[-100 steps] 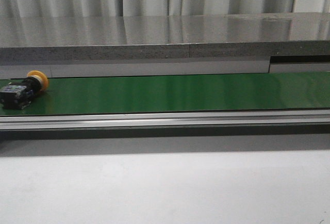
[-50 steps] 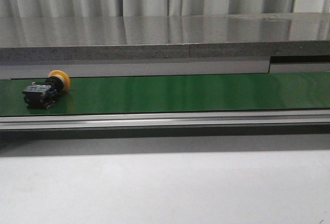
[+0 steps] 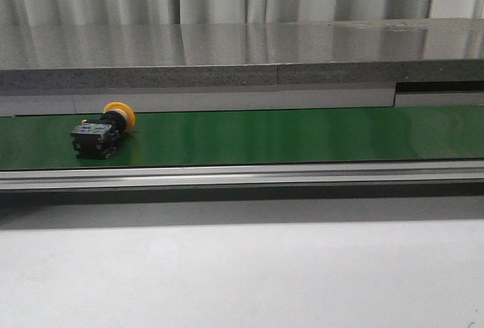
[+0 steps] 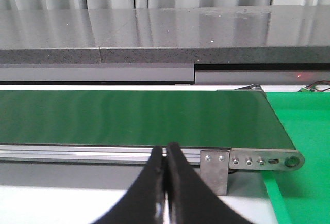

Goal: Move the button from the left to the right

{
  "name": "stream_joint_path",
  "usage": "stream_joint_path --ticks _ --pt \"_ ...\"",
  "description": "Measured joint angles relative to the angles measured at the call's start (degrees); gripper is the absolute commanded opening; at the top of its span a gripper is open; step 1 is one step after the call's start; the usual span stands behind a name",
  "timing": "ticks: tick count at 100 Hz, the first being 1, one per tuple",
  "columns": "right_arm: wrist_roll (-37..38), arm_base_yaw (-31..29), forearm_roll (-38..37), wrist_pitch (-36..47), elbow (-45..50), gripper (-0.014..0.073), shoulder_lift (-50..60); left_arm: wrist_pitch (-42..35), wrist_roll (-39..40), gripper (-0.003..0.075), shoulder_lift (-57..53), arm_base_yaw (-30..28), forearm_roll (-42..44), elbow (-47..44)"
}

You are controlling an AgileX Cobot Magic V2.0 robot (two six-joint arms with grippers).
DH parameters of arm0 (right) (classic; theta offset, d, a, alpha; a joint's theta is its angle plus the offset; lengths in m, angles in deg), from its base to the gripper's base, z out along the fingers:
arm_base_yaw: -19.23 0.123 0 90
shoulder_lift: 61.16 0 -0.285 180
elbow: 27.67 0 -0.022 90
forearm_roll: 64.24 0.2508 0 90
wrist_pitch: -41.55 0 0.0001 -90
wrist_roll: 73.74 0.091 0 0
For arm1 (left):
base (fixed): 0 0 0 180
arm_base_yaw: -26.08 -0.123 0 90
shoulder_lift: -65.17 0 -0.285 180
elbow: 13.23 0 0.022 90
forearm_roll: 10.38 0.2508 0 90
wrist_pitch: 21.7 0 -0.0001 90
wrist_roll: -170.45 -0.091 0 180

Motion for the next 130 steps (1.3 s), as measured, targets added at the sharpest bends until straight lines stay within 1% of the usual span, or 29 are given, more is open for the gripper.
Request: stream_joint_path --ticks 11,13,15,63,91,102,112,119,130 --pt "0.0 0.0 0.0 0.0 0.0 -0.0068 0.0 0.0 0.0 0.0032 0.0 0.0 0.0 -0.1" --pt "0.0 0.0 0.0 0.0 0.0 -0.0068 0.0 0.0 0.0 -0.0004 0.0 0.0 0.0 -0.1" --pt "0.0 0.0 0.0 0.0 0.0 -0.0068 0.0 0.0 0.0 -0.0023 0.0 0.0 0.0 -0.1" --pt "0.0 0.0 0.0 0.0 0.0 -0.0068 0.0 0.0 0.0 -0.0020 0.0 0.0 0.0 -0.1" --pt "0.0 0.0 0.0 2.6 -0.2 -0.0068 0.0 0.0 0.0 -0.0020 0.0 0.0 0.0 -0.1" --pt "0.0 0.0 0.0 2.3 -3.3 -0.0068 0.0 0.0 0.0 -0.0020 0.0 0.0 0.0 -0.1" --pt "0.0 0.0 0.0 -0.1 -8.0 -0.0068 -0.9 0.0 0.0 -0.0020 0.0 0.0 0.0 -0.1" --pt "0.0 0.0 0.0 -3.3 -11.9 -0.0068 -3.4 0.0 0.0 -0.0020 0.0 0.0 0.0 -0.1" --pt "0.0 0.0 0.0 -10.6 -18.5 -0.0068 -9.5 0.0 0.0 -0.0020 0.0 0.0 0.0 -0.1"
